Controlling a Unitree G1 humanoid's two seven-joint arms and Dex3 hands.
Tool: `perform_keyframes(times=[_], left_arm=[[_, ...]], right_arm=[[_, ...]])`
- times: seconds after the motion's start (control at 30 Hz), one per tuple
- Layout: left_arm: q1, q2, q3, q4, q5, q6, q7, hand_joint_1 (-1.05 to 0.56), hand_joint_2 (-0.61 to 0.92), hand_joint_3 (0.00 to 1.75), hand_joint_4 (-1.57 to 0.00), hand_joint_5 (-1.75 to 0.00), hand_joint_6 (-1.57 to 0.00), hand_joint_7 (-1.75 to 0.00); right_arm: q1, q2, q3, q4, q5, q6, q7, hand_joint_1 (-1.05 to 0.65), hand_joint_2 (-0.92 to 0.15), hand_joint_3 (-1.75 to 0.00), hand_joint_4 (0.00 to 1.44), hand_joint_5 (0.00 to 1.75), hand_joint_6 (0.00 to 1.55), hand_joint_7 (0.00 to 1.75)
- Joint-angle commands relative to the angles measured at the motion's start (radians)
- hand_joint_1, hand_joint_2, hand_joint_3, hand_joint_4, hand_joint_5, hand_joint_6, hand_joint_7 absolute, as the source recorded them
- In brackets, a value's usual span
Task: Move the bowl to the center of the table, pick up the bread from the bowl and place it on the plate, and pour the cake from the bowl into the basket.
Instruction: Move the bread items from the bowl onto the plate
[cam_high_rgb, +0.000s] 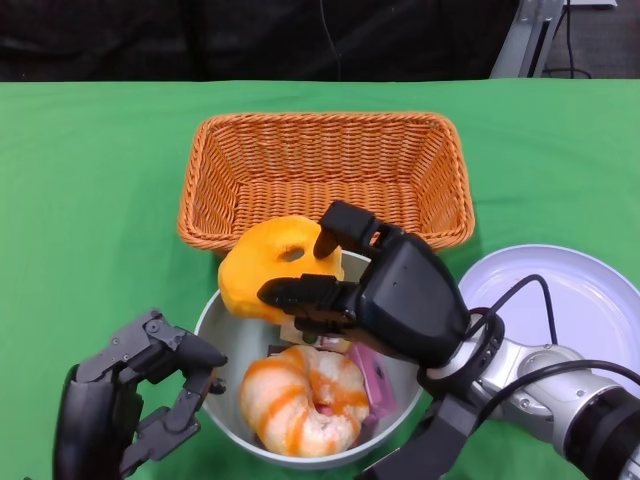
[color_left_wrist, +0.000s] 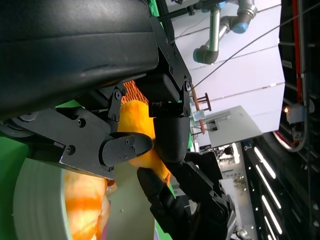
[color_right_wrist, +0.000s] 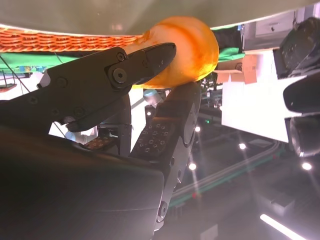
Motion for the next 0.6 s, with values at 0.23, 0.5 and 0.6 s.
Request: perform_keyframes(times=[0.23, 0.5, 0.6], left_arm=[[-0.004, 0.021, 0.004, 0.006, -0.032, 0.006, -0.009, -0.08, 0.85, 0.5, -0.76, -1.42, -0.77, -1.18], [-0.002, 0.023, 0.004, -0.002, -0.032, 0.017, -0.005, -0.08, 0.86, 0.47, -0.76, -1.42, -0.77, -1.17], [-0.005, 0.027, 0.006, 0.001, -0.029, 0.017, -0.006, -0.08, 0.87, 0.47, -0.76, -1.43, -0.76, -1.18]], right_arm=[[0.027, -0.024, -0.025, -0.042, 0.017, -0.012, 0.024, -0.29, -0.86, 0.0, 0.6, 1.31, 1.19, 0.04], [0.038, -0.033, -0.027, -0.044, 0.023, -0.024, 0.056, -0.29, -0.85, 0.0, 0.64, 1.28, 1.2, 0.05], [0.038, -0.03, -0.024, -0.035, 0.017, -0.022, 0.036, -0.28, -0.84, 0.0, 0.65, 1.27, 1.21, 0.05]])
